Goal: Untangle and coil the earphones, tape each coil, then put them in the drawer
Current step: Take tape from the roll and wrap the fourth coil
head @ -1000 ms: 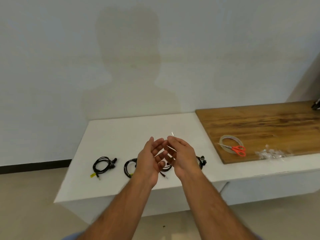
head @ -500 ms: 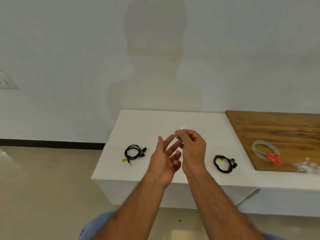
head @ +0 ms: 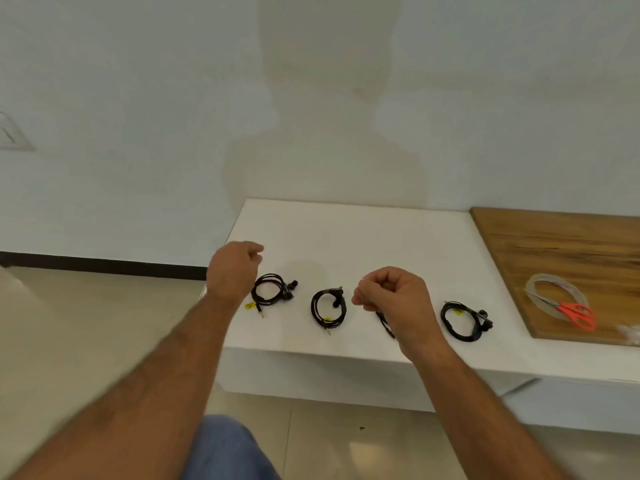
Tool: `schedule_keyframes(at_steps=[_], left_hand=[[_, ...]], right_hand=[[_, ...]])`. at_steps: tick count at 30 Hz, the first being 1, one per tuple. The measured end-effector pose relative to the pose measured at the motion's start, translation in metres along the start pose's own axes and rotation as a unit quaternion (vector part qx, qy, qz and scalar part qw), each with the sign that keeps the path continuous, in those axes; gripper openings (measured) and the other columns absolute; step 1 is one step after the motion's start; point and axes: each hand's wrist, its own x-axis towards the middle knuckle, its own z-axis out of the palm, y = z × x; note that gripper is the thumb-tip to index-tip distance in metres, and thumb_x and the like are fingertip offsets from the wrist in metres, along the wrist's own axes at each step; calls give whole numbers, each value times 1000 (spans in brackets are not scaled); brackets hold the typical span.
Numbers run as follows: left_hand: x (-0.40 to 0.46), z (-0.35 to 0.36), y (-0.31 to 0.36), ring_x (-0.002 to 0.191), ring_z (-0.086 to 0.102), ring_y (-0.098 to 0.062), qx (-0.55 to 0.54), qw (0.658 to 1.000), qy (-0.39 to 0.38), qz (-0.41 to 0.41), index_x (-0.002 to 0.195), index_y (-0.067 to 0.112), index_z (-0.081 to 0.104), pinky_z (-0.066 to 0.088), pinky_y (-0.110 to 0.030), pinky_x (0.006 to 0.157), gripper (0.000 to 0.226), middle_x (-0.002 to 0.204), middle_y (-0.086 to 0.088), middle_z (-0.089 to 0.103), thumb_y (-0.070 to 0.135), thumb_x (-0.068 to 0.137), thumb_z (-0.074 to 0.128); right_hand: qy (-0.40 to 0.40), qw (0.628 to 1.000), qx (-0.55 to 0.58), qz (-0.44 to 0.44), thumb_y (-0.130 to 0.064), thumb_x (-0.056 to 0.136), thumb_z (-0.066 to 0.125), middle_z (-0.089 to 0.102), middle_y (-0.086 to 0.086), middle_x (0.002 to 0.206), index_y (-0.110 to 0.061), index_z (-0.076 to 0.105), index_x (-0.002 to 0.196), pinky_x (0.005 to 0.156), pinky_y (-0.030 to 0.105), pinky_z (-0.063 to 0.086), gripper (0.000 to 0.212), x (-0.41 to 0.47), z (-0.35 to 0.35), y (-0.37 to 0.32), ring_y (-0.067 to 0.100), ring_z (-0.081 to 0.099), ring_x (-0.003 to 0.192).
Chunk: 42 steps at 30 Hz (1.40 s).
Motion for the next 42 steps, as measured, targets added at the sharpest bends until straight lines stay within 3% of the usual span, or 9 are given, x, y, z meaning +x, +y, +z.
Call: schedule_keyframes(at_steps=[5,8,12,20,25,29,34,39,42], left_hand=[[31,21,-11,110,60,-22,186,966,-147,108,128,23,62,49,-30,87,33,124,-3,62,22,95,58],[34,31,-18,107,59,-20,260,933,-192,156,127,23,63,46,-27,82,32,121,-1,61,29,95,59],[31,32,-23,106,56,-18,283,919,-185,202,124,19,65,46,-28,84,31,118,2,57,32,98,54],[4,29,-19,90,57,-19,368,895,-127,218,102,16,67,51,-32,71,25,99,-1,59,24,101,43],[-8,24,-16,78,55,-16,403,881,-125,211,100,18,61,41,-27,60,14,91,2,58,17,98,47],[-16,14,-9,69,58,-18,380,893,-117,210,98,17,59,41,-29,57,21,80,2,60,26,102,40],[-23,-8,17,72,60,-23,288,926,-121,214,97,12,63,49,-36,67,25,80,-3,65,24,101,41],[-46,-28,78,75,60,-22,230,926,-131,269,100,10,68,44,-30,66,25,83,-4,68,21,100,45],[-68,-30,120,83,63,-21,192,925,-144,295,106,11,70,50,-35,77,25,91,-5,72,21,99,48]], right_hand=[[-67,994,-90,18,1,79,65,71,13,68,-3,68,74,63,19,51,7,0,-1,14,14,66,65],[-91,989,-116,16,0,79,65,70,9,65,-3,68,75,61,17,49,6,-1,1,18,10,63,62],[-106,985,-135,11,-2,80,65,70,6,65,-5,68,75,61,18,48,6,3,1,19,11,61,62],[-98,987,-126,2,0,79,64,69,6,63,-2,67,74,59,15,49,6,3,1,16,9,60,59],[-80,986,-145,-18,-3,79,63,68,7,63,-8,64,71,61,25,48,10,4,-2,15,12,57,59],[-68,986,-148,-44,-4,80,63,68,8,65,-12,63,70,58,21,46,13,3,-3,7,11,55,58],[-46,989,-124,-71,-3,79,63,68,10,68,-10,63,72,57,21,46,10,0,-6,-4,13,56,59],[7,991,-87,-104,-6,79,64,70,10,72,-10,65,73,60,24,48,8,-2,-11,-20,27,65,72],[29,989,-68,-124,-6,79,66,70,6,71,-10,66,72,61,25,50,8,-7,-21,-34,22,65,69]])
